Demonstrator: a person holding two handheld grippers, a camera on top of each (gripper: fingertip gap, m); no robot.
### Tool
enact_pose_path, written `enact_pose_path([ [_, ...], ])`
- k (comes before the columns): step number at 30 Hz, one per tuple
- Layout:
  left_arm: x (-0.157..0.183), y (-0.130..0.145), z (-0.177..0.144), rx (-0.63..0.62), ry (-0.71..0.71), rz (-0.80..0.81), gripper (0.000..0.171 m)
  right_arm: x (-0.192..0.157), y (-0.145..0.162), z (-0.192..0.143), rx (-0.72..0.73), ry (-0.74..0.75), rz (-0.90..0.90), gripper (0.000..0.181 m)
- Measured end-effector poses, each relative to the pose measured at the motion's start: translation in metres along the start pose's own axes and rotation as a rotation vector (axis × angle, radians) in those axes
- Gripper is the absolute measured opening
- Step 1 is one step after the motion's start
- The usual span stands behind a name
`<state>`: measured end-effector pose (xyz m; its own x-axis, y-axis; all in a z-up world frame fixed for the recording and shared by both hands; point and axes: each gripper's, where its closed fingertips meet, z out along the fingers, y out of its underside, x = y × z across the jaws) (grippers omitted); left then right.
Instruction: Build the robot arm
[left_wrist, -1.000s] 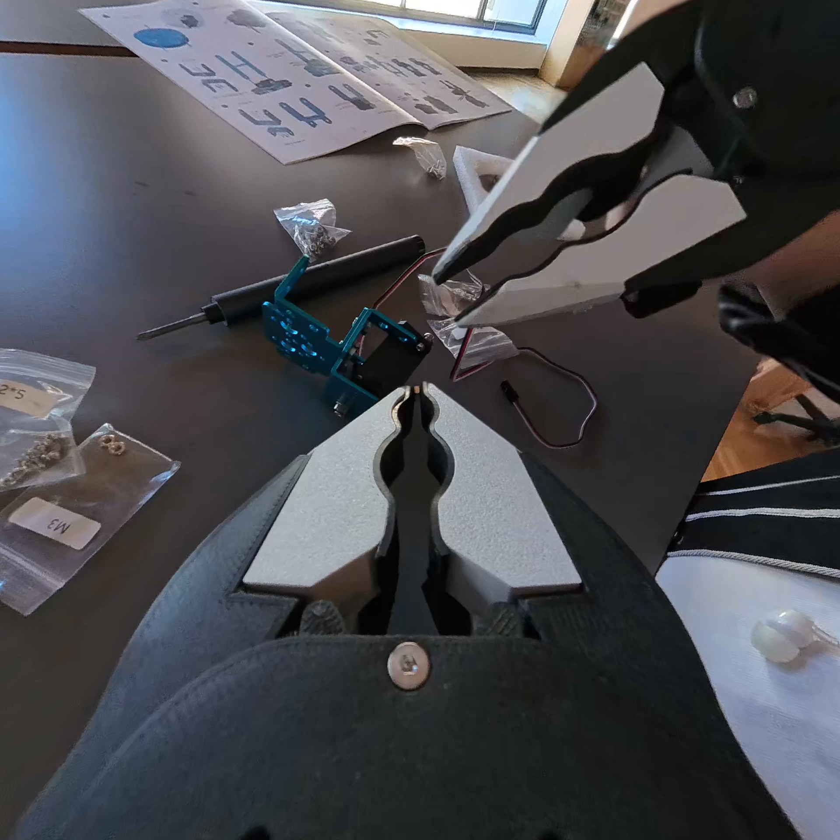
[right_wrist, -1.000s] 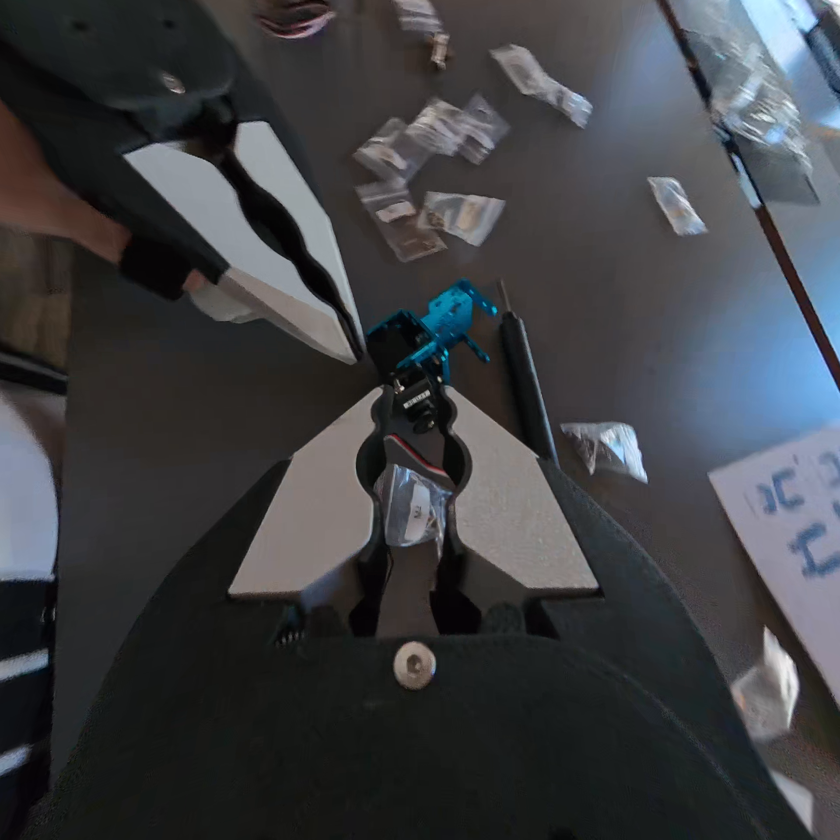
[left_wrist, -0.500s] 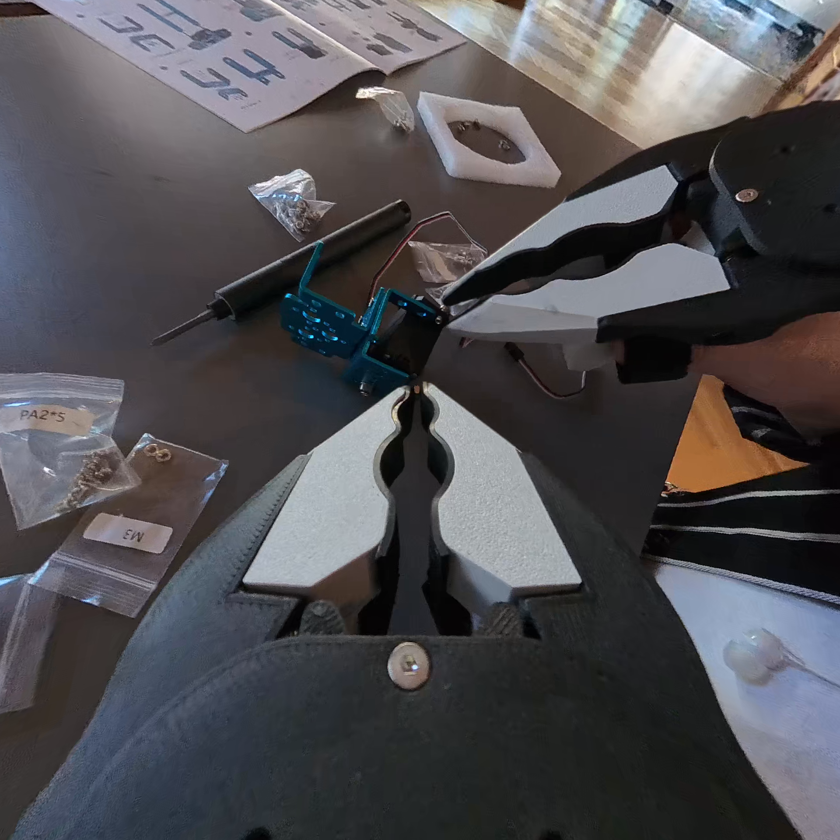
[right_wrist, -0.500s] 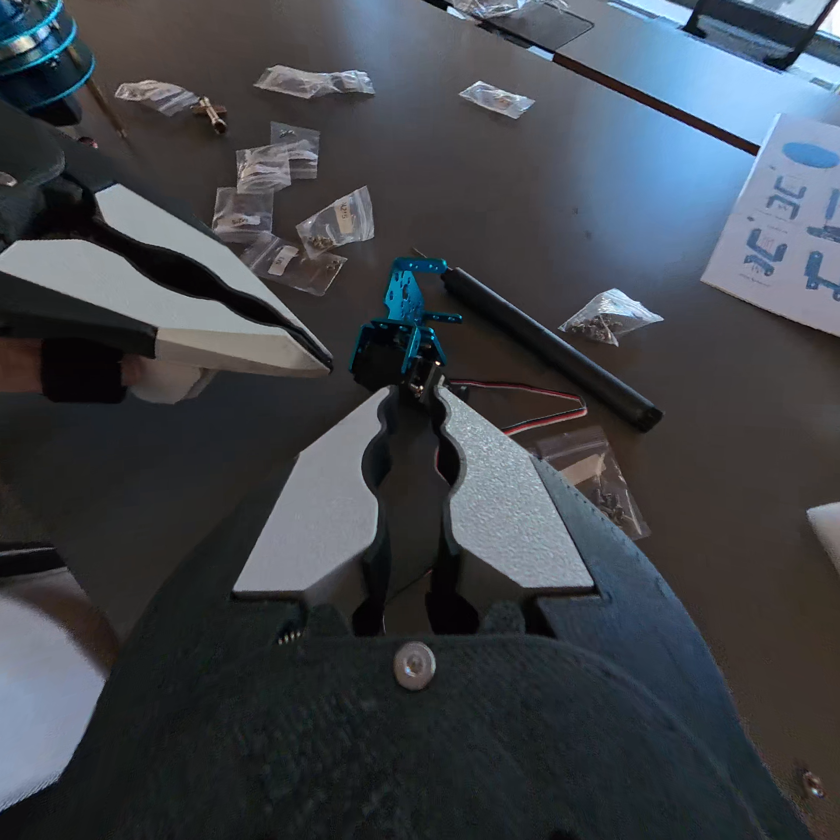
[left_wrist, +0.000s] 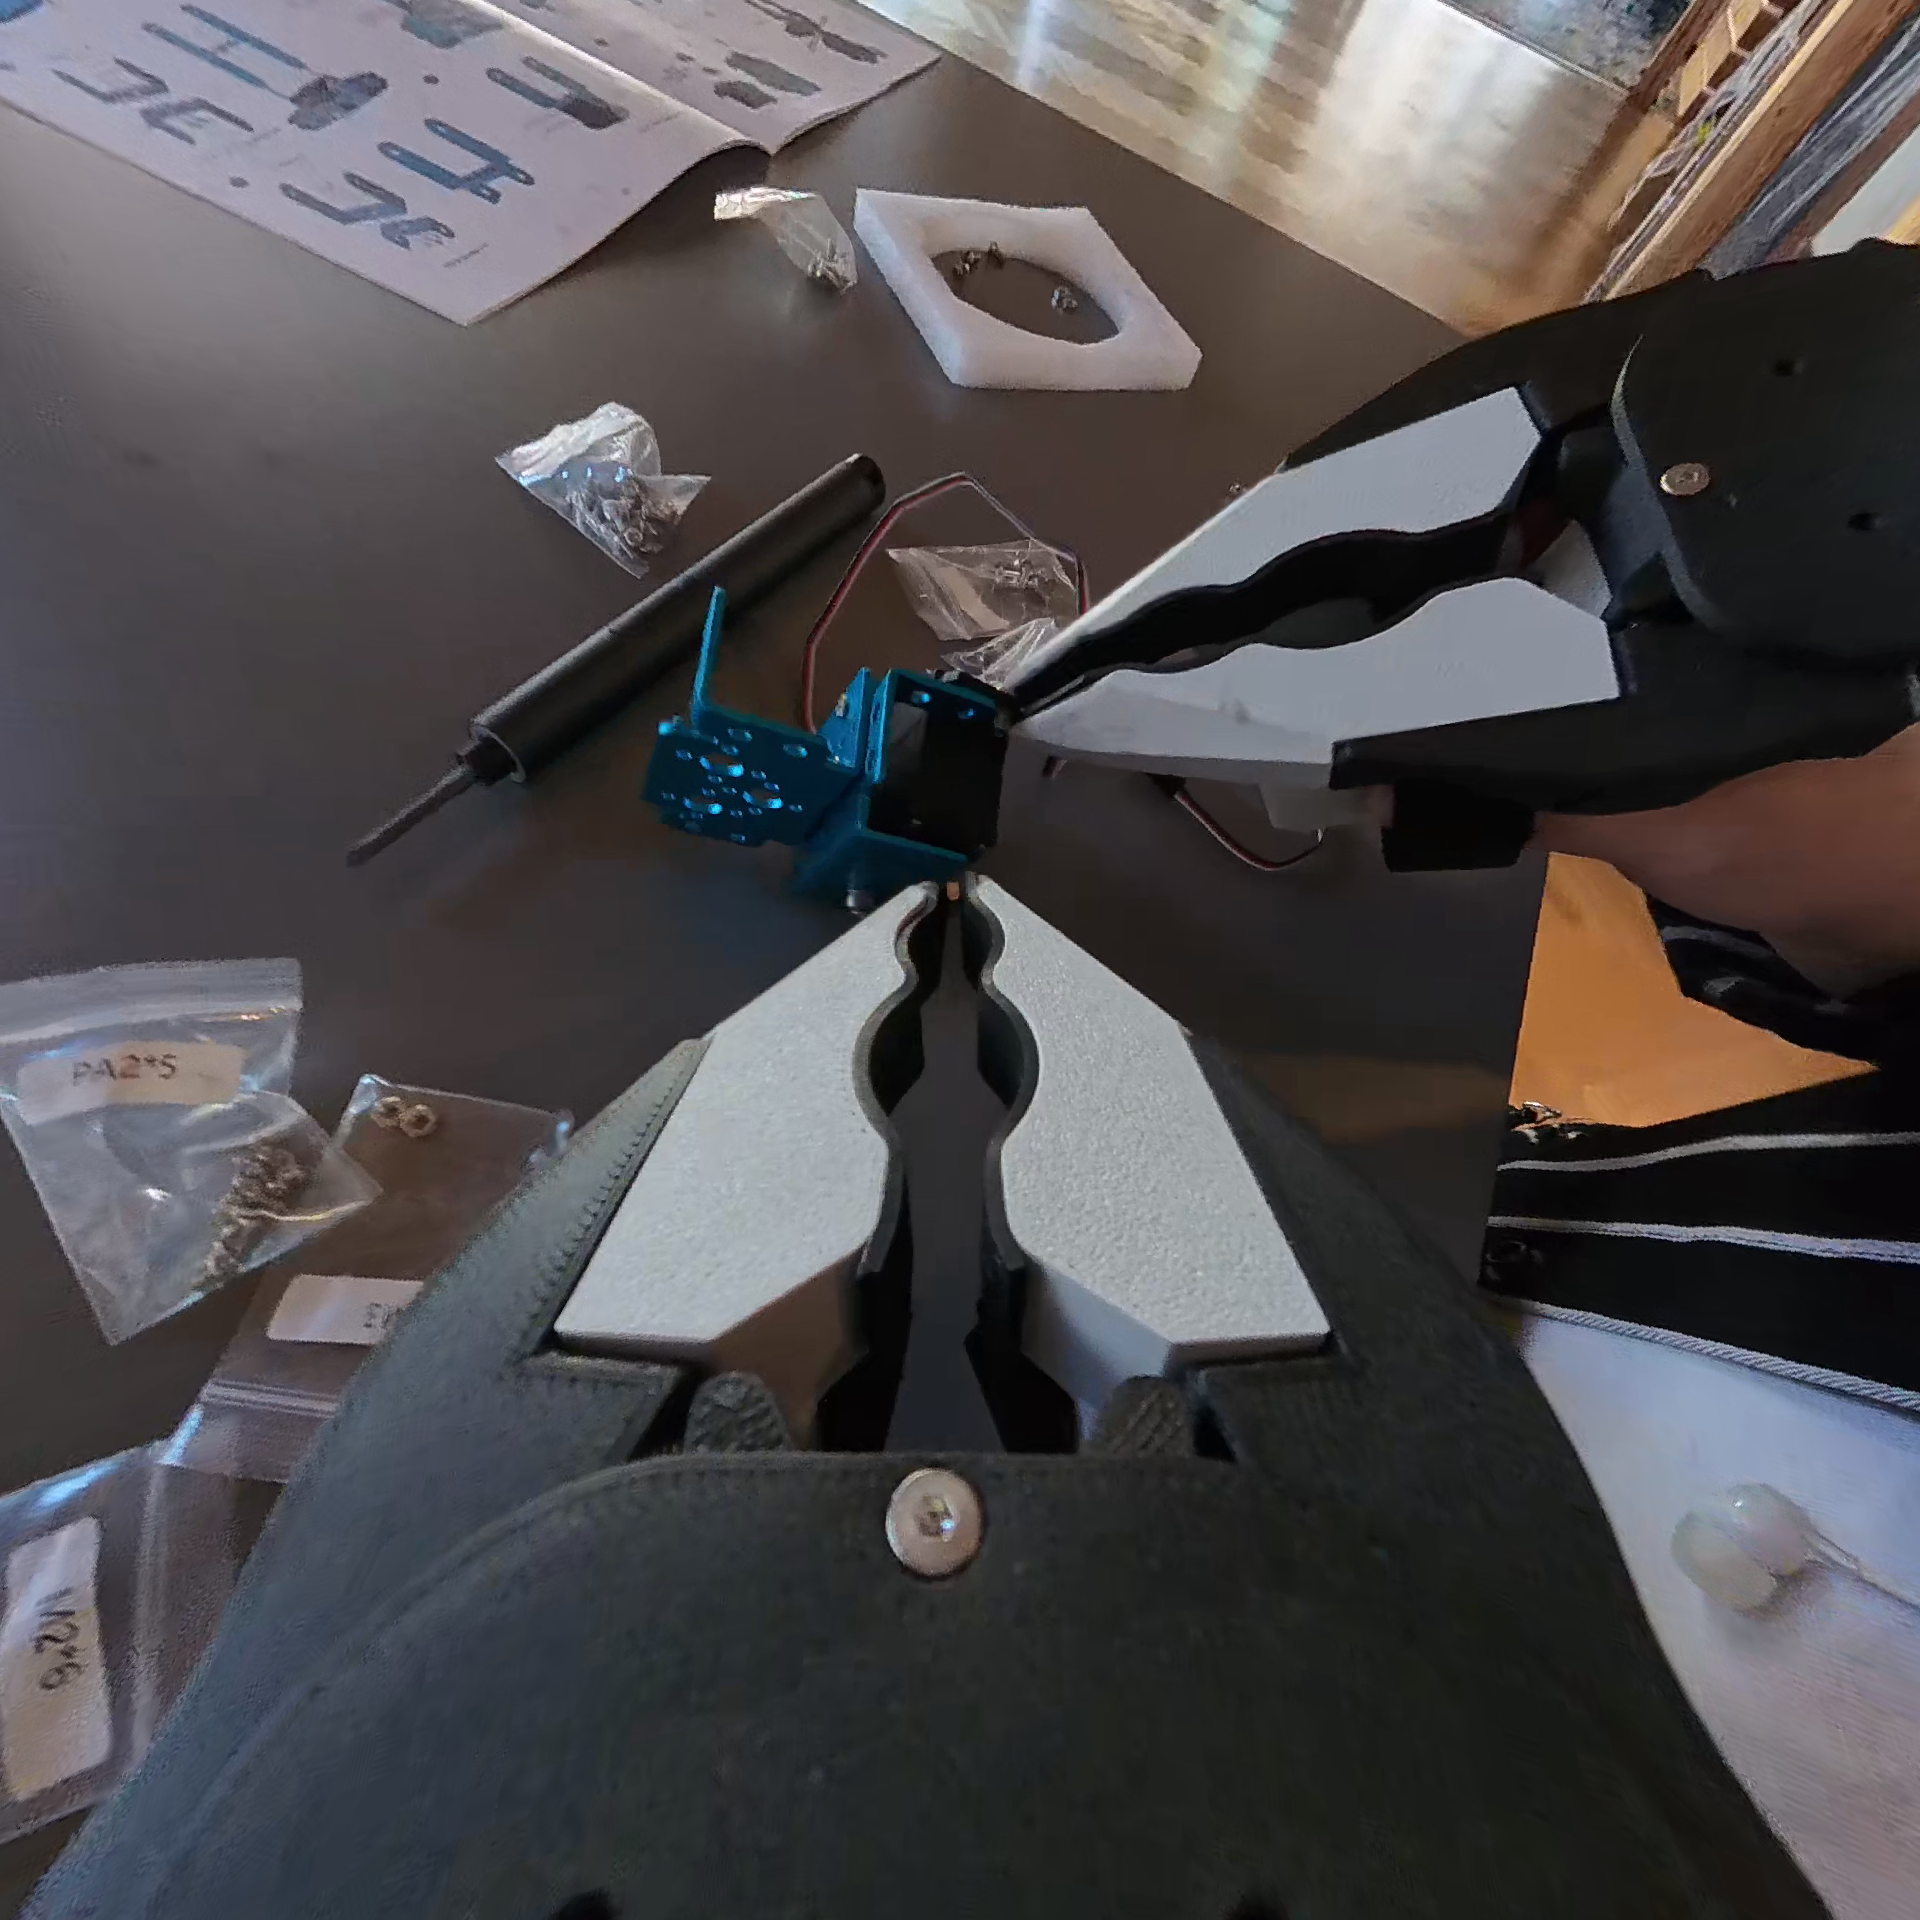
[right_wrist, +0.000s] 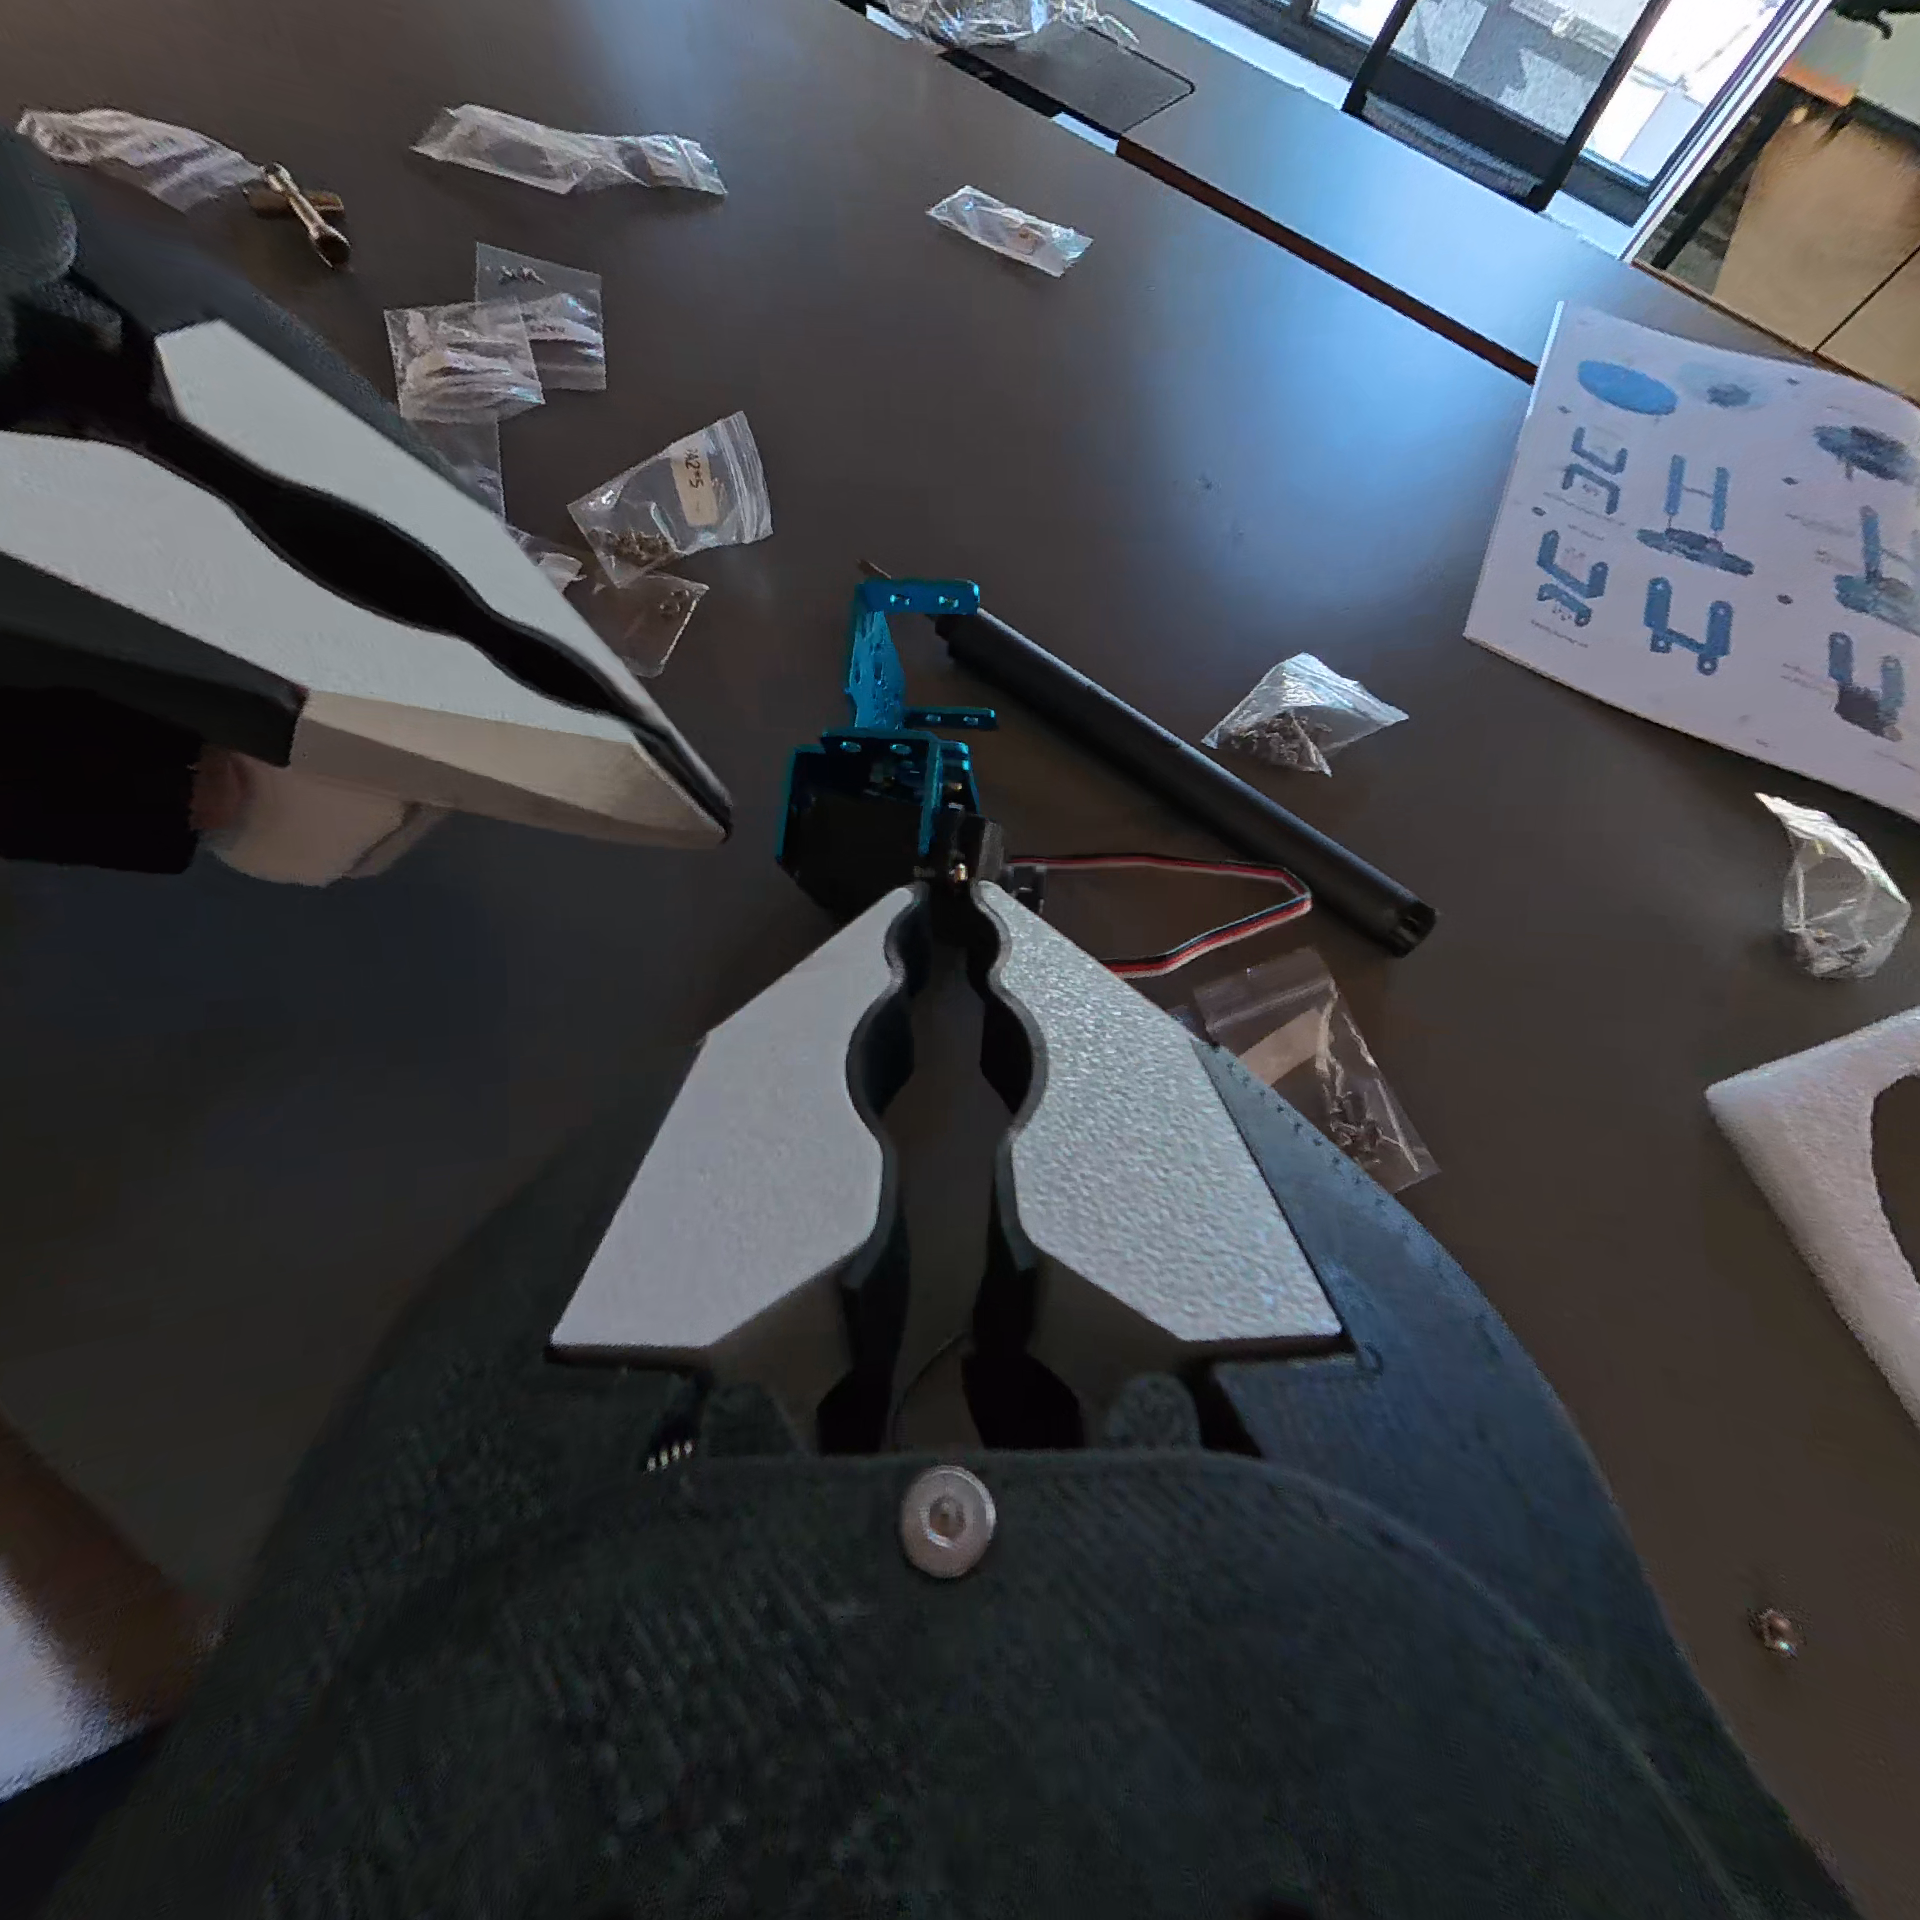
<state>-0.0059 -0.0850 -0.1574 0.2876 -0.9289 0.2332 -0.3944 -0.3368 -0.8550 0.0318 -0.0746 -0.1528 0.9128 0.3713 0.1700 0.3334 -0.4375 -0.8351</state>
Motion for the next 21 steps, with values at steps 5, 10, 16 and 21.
enact_pose_path([
  [5, -0.011, -0.014, -0.001, 0.014, -0.034, 0.069, 0.001, 0.001, 0.0, 0.001, 0.005, -0.024, -0.014, 0.004],
  [10, -0.013, -0.027, 0.002, 0.026, -0.055, 0.125, 0.001, 0.004, 0.0, 0.002, 0.008, -0.06, -0.009, 0.003],
  [16, -0.014, -0.038, 0.013, 0.027, -0.1, 0.205, 0.0, 0.009, 0.001, 0.003, 0.013, -0.131, 0.061, 0.003],
  [21, -0.022, -0.031, 0.021, 0.015, -0.112, 0.202, 0.001, 0.013, 0.0, 0.004, 0.019, -0.206, 0.111, 0.003],
])
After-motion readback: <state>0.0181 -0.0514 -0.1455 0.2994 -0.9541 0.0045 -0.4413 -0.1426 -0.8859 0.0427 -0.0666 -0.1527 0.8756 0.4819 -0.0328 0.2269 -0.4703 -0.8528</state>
